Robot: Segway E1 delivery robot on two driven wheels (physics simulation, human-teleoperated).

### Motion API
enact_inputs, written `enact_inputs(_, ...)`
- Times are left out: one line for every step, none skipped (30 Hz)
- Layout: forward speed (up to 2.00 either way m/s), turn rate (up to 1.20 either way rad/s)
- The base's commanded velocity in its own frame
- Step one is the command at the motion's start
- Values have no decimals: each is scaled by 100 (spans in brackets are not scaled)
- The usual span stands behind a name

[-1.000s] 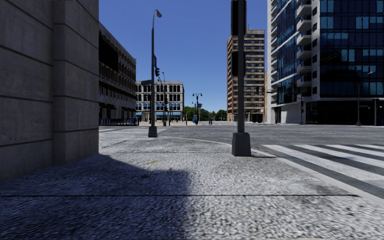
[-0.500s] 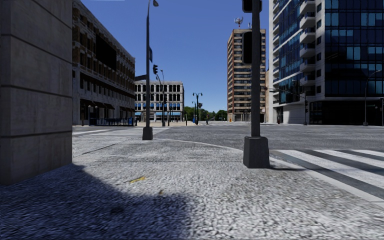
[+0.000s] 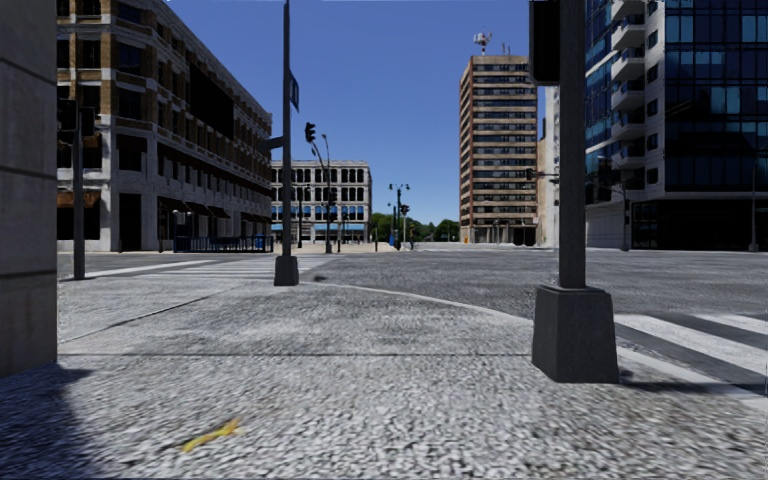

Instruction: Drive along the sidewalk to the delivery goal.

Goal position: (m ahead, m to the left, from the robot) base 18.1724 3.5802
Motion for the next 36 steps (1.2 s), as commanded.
enact_inputs(200,26)
enact_inputs(200,26)
enact_inputs(200,26)
enact_inputs(200,26)
enact_inputs(200,26)
enact_inputs(200,27)
enact_inputs(200,27)
enact_inputs(200,30)
enact_inputs(200,34)
enact_inputs(200,37)
enact_inputs(200,37)
enact_inputs(200,37)
enact_inputs(200,38)
enact_inputs(200,38)
enact_inputs(200,38)
enact_inputs(200,39)
enact_inputs(200,39)
enact_inputs(200,39)
enact_inputs(200,45)
enact_inputs(200,46)
enact_inputs(200,47)
enact_inputs(200,47)
enact_inputs(200,47)
enact_inputs(200,47)
enact_inputs(200,47)
enact_inputs(200,47)
enact_inputs(200,47)
enact_inputs(200,47)
enact_inputs(200,47)
enact_inputs(200,47)
enact_inputs(200,47)
enact_inputs(200,47)
enact_inputs(200,47)
enact_inputs(200,47)
enact_inputs(200,47)
enact_inputs(200,47)
